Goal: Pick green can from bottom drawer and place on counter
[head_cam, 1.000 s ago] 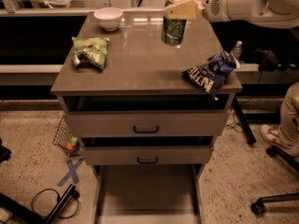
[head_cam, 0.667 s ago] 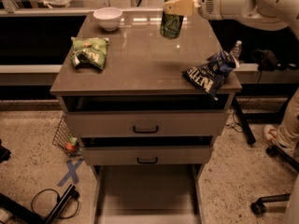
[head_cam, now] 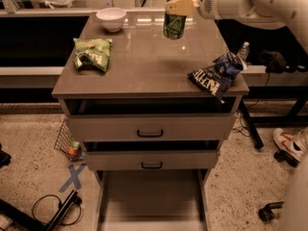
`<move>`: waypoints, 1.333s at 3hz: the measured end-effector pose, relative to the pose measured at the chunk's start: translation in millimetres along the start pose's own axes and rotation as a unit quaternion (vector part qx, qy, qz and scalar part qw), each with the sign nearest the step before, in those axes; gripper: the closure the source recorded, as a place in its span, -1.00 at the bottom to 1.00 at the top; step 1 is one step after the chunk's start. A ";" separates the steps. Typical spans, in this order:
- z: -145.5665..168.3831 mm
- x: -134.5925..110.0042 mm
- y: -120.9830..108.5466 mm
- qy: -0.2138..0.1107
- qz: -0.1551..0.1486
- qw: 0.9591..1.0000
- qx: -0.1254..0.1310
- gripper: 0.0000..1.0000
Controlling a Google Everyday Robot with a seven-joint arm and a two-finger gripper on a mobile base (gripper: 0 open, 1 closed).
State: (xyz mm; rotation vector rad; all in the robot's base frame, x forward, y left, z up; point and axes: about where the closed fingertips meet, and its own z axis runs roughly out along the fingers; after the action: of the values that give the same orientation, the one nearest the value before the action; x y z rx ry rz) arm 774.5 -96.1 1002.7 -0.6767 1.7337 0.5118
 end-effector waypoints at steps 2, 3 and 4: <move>72.1 13.3 -46.9 -0.001 0.013 0.997 0.078 1.00; 95.4 40.8 -61.0 0.004 0.034 0.996 0.082 1.00; 114.2 71.1 -65.8 0.028 0.048 0.995 0.084 1.00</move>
Offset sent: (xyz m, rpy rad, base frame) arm 0.1200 0.0064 -0.0458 0.0125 -0.0416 -0.1951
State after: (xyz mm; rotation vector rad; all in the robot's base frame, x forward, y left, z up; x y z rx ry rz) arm 887.3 -83.0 905.1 -0.4938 1.8463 0.4104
